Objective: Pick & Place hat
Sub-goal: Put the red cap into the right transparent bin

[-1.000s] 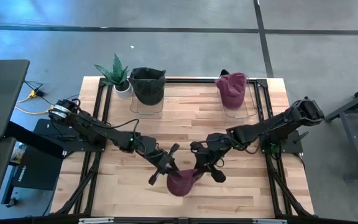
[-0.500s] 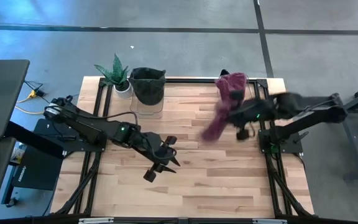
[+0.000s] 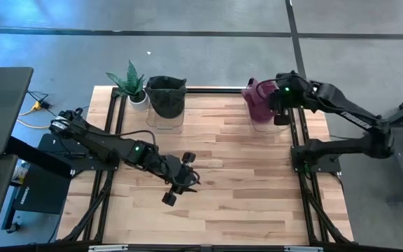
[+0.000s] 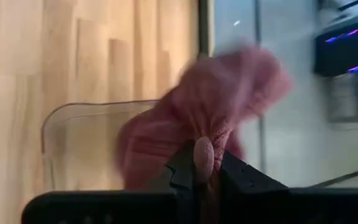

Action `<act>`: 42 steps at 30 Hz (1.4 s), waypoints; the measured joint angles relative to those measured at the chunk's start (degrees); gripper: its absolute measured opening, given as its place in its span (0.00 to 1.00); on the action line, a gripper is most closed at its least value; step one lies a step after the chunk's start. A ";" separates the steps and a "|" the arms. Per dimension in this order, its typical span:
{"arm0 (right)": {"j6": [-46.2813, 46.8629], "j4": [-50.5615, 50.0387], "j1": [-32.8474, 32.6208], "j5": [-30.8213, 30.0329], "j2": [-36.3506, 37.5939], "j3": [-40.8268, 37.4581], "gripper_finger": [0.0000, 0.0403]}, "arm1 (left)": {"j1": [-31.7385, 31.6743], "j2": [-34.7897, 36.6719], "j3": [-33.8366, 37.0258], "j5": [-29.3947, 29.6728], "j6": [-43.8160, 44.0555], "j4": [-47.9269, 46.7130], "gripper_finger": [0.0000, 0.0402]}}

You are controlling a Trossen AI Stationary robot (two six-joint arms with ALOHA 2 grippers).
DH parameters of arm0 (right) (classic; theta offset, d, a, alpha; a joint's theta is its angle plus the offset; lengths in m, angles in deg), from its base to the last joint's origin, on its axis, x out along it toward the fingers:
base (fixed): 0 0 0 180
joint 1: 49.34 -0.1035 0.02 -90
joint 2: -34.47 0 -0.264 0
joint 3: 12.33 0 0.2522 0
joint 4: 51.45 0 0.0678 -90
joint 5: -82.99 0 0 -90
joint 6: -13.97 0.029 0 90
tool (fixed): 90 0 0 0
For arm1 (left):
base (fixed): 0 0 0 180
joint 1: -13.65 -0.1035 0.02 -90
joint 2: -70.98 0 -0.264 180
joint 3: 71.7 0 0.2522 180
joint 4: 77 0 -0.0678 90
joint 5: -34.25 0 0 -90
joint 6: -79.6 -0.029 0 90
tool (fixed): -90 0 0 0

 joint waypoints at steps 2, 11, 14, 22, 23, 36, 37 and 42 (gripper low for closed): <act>-0.08 1.64 2.50 3.07 0.00 -3.04 0.05 | 0.46 0.00 0.00 0.21 0.01 -0.66 0.31; -4.75 3.75 5.68 6.37 0.89 -8.89 0.06 | 0.29 0.00 0.00 0.43 0.15 -1.10 0.31; -4.16 -0.43 4.69 9.71 1.78 -6.10 0.04 | 0.33 0.00 0.00 0.40 0.12 -1.07 0.31; -3.53 -2.45 4.69 12.07 4.24 -2.96 0.06 | 0.31 0.00 0.00 1.43 0.00 -0.81 0.31; -3.79 -2.09 5.10 12.57 4.15 -3.51 0.06 | 0.31 0.00 0.00 1.59 0.00 -0.81 0.31; -17.50 25.05 12.17 10.48 1.14 -18.61 0.12 | 0.31 0.00 0.00 1.72 0.02 -1.17 0.31; -17.03 26.71 12.97 9.78 1.03 -19.45 0.13 | 0.31 0.00 0.07 1.72 0.09 -1.28 0.31; -14.86 25.48 15.83 9.84 1.07 -20.21 0.21 | 0.31 -0.02 1.22 1.32 1.02 -1.42 0.31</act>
